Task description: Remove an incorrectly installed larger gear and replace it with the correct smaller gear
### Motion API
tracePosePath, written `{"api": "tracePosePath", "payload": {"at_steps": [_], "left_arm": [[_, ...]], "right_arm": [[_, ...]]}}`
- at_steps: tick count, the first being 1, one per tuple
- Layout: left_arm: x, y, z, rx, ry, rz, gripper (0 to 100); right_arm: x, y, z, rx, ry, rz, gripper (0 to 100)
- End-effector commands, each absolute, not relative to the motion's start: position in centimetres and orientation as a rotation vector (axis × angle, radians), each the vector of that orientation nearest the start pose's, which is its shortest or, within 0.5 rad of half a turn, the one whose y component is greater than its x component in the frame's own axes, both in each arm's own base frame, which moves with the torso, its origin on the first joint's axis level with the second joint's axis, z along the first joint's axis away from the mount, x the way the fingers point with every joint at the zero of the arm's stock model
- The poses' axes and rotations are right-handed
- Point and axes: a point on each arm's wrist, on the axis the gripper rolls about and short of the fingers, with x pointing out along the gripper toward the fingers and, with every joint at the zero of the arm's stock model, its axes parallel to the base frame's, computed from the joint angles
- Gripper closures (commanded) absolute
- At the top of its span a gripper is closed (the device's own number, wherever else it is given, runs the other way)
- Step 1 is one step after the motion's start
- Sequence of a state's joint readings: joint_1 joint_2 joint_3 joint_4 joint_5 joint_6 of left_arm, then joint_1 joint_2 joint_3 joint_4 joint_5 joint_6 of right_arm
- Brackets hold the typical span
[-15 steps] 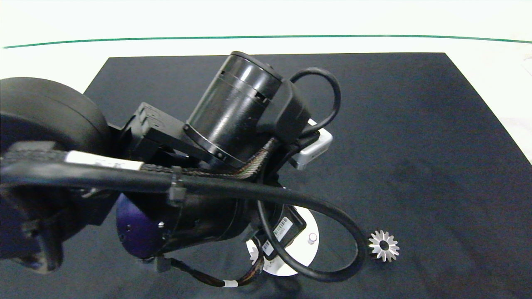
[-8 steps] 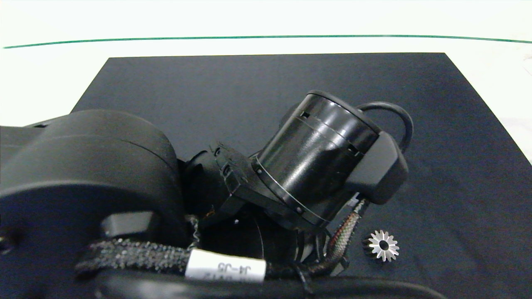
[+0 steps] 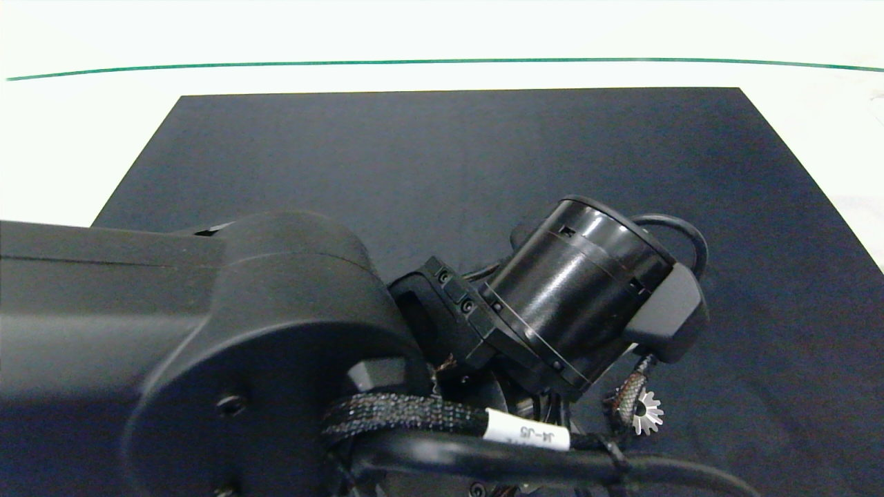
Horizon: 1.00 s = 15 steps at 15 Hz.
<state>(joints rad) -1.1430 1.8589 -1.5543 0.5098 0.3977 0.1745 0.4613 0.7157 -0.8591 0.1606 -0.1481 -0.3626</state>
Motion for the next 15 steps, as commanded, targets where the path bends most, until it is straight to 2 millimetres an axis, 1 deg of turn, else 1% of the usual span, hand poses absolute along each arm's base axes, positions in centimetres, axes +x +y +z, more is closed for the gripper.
{"api": "tracePosePath", "payload": {"at_steps": [1,8,10,11,15], "left_arm": [[15.3,-31.8,22.8,0.755,0.549,-0.761,87],[15.8,-33.3,21.4,0.784,0.567,-0.765,87],[16.2,-33.4,21.1,0.819,0.562,-0.769,87],[16.5,-33.5,20.8,0.824,0.571,-0.764,87],[16.8,-33.3,20.5,0.827,0.58,-0.756,87]], "right_arm": [[3.6,1.4,29.5,-0.368,-0.039,0.316,0],[3.6,1.4,29.5,-0.368,-0.041,0.317,0],[3.6,1.4,29.5,-0.368,-0.041,0.317,0],[3.6,1.4,29.4,-0.368,-0.039,0.319,0],[3.6,1.4,29.4,-0.368,-0.038,0.319,0]]}}
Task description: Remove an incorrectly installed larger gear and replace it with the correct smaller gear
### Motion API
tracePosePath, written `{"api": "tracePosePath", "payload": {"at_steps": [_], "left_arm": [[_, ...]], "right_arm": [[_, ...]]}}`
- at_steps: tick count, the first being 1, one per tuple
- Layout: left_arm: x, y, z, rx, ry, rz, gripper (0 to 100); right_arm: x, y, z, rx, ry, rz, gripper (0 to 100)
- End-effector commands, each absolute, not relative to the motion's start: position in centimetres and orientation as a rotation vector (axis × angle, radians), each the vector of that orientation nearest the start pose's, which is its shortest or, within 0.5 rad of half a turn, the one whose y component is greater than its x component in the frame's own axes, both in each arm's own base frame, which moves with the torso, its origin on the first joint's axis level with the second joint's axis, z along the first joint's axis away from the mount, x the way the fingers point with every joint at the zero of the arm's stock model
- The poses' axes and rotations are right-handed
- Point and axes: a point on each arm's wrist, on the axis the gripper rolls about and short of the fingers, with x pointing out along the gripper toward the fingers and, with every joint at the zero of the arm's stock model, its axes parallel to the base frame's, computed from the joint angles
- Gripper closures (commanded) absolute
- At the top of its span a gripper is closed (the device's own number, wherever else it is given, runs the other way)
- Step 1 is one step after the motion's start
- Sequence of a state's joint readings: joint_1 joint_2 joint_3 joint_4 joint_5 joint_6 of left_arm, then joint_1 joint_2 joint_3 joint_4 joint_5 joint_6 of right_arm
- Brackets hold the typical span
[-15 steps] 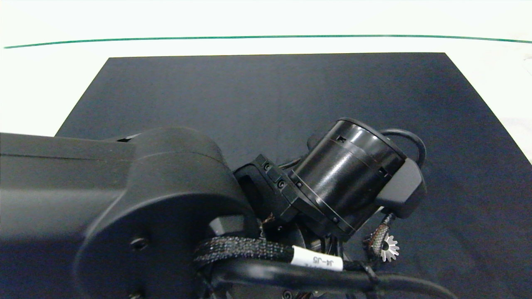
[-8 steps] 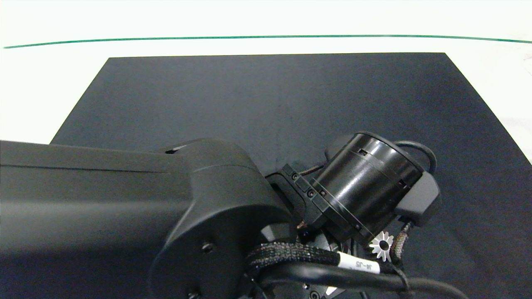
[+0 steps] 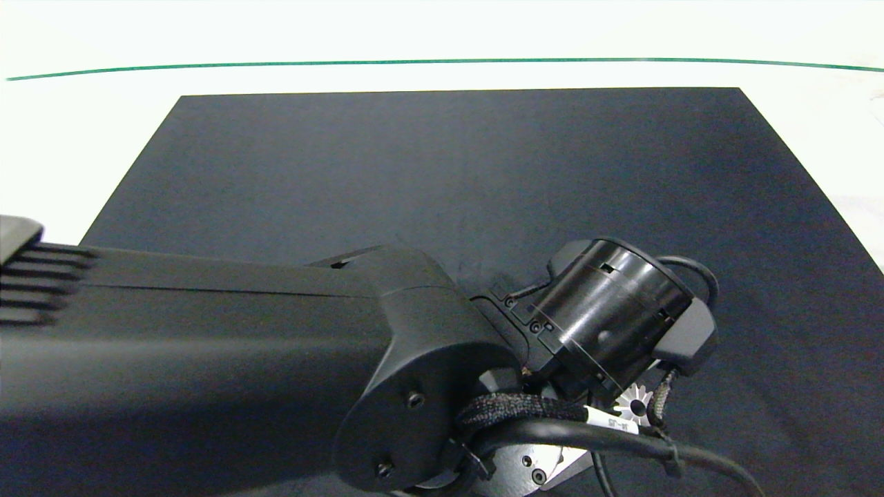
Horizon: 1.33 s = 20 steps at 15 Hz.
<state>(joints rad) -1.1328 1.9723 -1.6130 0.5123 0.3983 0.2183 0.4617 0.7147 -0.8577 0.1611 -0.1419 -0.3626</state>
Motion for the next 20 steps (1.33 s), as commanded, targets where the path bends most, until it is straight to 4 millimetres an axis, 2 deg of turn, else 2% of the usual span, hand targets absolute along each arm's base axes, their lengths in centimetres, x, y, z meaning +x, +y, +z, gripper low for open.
{"api": "tracePosePath", "payload": {"at_steps": [1,11,20], "left_arm": [[16.9,-33.4,20.3,0.831,0.585,-0.755,87],[17.8,-33.4,19.4,0.843,0.61,-0.734,87],[17.7,-33.3,19.6,0.84,0.605,-0.736,87]], "right_arm": [[3.6,1.4,29.4,-0.369,-0.037,0.321,0],[3.6,1.5,29.3,-0.371,-0.034,0.322,0],[3.6,1.5,29.2,-0.386,-0.035,0.338,0]]}}
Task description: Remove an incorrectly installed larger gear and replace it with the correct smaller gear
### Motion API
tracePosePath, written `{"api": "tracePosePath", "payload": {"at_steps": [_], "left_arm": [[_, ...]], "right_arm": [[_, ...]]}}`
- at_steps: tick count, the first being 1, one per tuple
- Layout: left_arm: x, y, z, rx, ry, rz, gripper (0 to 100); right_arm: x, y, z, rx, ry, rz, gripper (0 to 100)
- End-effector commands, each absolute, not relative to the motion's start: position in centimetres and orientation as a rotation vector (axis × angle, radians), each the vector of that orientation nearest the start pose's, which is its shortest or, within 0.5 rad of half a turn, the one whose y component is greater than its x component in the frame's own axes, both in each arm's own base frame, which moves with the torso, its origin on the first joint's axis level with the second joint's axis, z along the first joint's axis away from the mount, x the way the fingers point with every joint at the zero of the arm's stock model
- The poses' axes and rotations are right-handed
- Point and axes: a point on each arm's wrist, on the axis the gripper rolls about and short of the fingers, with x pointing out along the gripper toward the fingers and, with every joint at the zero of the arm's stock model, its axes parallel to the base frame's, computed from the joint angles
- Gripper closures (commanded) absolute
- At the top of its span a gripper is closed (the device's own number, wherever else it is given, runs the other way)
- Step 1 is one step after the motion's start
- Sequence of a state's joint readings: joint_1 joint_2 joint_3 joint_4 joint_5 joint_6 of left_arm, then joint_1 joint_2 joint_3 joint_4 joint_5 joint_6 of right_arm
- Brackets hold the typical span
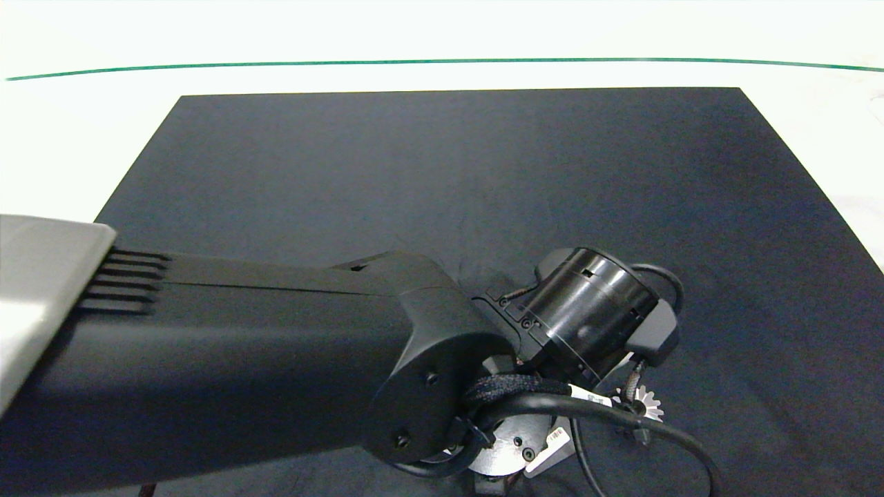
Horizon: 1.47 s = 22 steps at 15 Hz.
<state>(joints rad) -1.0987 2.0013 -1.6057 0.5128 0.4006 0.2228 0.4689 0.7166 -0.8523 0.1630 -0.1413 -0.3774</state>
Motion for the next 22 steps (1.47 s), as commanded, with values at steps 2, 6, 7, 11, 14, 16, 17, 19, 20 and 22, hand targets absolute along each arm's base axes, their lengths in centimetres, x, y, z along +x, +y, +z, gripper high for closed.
{"api": "tracePosePath", "payload": {"at_steps": [2,6,7,11,14,16,17,19,20,22], "left_arm": [[17.6,-33.4,19.7,0.839,0.602,-0.739,87],[17.6,-33.3,19.8,0.837,0.601,-0.737,0],[17.7,-33.3,19.7,0.838,0.603,-0.736,0],[17.8,-33.2,19.8,0.836,0.602,-0.732,0],[17.7,-32.5,20.9,0.811,0.583,-0.725,0],[17.5,-31.2,22.0,0.787,0.573,-0.708,0],[17.5,-30.4,22.8,0.772,0.56,-0.697,0],[17.5,-29.2,24.2,0.74,0.536,-0.682,0],[17.5,-28.9,24.5,0.737,0.53,-0.676,0],[17.7,-28.6,24.3,0.767,0.528,-0.672,0]], "right_arm": [[3.6,1.5,29.2,-0.386,-0.036,0.336,0],[3.6,1.5,29.2,-0.386,-0.036,0.336,0],[3.6,1.5,29.2,-0.387,-0.036,0.336,0],[3.6,1.5,29.2,-0.387,-0.037,0.337,0],[3.5,1.4,29.2,-0.387,-0.041,0.335,0],[3.3,1.3,29.2,-0.386,-0.047,0.334,0],[3.2,1.3,29.3,-0.384,-0.051,0.333,0],[3.1,1.2,29.3,-0.384,-0.057,0.332,0],[3.0,1.2,29.3,-0.383,-0.059,0.331,0],[3.0,1.2,29.3,-0.389,-0.062,0.334,0]]}}
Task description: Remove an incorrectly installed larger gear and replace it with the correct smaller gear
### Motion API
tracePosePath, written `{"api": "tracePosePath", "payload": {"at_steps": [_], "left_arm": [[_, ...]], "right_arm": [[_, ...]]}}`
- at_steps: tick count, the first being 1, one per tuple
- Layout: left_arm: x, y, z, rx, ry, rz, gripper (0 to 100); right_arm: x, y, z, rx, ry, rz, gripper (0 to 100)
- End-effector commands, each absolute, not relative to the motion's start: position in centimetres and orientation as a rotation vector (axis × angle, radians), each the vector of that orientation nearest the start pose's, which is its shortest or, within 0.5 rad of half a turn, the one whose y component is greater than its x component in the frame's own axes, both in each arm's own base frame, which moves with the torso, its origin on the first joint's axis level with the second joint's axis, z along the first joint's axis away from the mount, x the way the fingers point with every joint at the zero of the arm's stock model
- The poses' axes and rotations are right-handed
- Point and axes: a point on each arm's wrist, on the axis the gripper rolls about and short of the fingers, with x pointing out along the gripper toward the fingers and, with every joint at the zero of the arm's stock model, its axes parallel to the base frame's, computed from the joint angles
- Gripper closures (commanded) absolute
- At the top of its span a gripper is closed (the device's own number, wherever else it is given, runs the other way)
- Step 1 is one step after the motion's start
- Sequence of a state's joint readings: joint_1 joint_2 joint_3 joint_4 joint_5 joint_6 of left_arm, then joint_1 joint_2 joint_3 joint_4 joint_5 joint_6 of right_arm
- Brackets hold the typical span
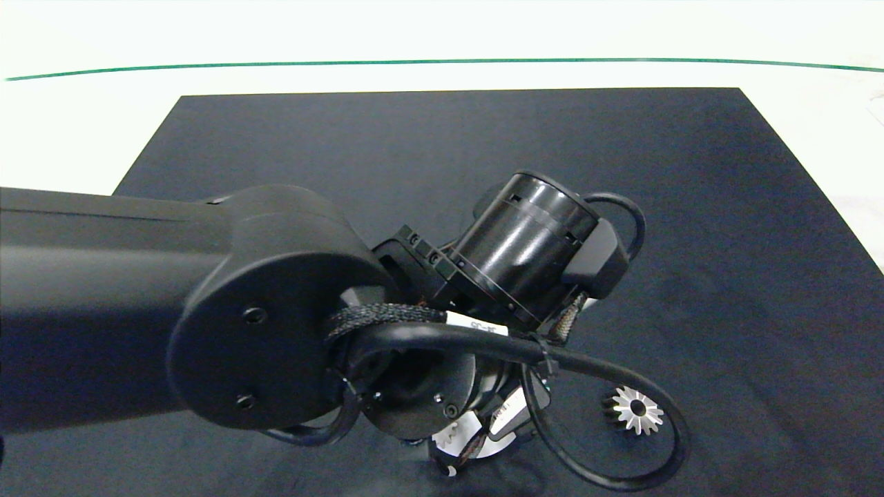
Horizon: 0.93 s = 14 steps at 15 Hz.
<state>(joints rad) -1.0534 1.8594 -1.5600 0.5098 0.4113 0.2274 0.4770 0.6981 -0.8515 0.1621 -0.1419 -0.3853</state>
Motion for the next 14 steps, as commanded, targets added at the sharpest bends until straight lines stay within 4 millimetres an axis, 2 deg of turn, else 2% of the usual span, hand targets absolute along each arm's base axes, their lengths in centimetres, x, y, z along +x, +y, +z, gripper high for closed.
{"api": "tracePosePath", "payload": {"at_steps": [1,14], "left_arm": [[18.0,-28.4,24.1,0.774,0.533,-0.665,0],[18.4,-29.0,21.8,0.752,0.512,-0.665,0]], "right_arm": [[3.0,1.2,29.3,-0.388,-0.063,0.334,0],[2.9,1.2,29.3,-0.391,-0.064,0.334,0]]}}
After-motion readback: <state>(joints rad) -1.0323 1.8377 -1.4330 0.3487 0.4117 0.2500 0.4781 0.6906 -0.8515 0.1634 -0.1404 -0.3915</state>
